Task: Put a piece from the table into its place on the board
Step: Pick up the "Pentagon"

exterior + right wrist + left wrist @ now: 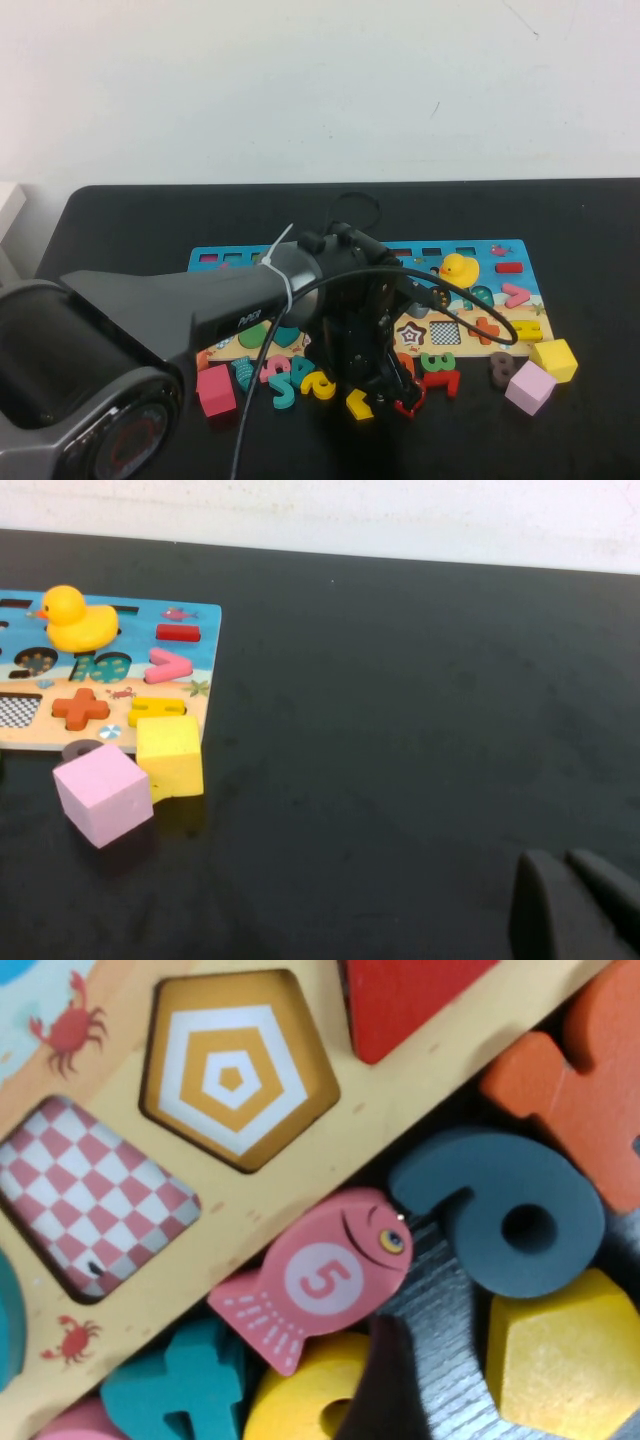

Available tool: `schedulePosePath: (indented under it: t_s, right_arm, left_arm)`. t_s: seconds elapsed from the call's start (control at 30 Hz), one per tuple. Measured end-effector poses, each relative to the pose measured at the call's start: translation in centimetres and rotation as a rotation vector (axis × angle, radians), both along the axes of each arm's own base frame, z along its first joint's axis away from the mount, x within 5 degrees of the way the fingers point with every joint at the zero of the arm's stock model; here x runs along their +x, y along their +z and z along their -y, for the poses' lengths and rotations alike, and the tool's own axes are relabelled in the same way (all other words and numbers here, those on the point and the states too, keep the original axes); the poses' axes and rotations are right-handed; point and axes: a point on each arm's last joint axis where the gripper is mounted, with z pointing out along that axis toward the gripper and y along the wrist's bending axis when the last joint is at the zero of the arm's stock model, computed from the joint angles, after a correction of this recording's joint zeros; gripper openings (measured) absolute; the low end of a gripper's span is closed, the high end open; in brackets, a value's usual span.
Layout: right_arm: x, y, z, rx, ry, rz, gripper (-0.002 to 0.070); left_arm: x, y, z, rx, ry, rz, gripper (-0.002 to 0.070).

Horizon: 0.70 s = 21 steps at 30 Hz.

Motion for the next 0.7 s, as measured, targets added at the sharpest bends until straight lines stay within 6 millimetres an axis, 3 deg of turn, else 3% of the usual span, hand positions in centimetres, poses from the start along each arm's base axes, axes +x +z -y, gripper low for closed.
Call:
schedulePosePath:
  t_s: [0.23, 0.7]
  right_arm:
    - [0.0, 0.0, 0.0, 0.000, 0.000, 0.000, 0.0019]
    - [0.0, 0.0, 0.0, 0.000, 0.000, 0.000, 0.0019]
  left_arm:
    - [0.0, 0.2, -0.1, 0.030, -0.023, -0.025, 0.0405]
    - [0.2, 1.4, 0.8, 0.052, -0.106, -0.058, 0.0393]
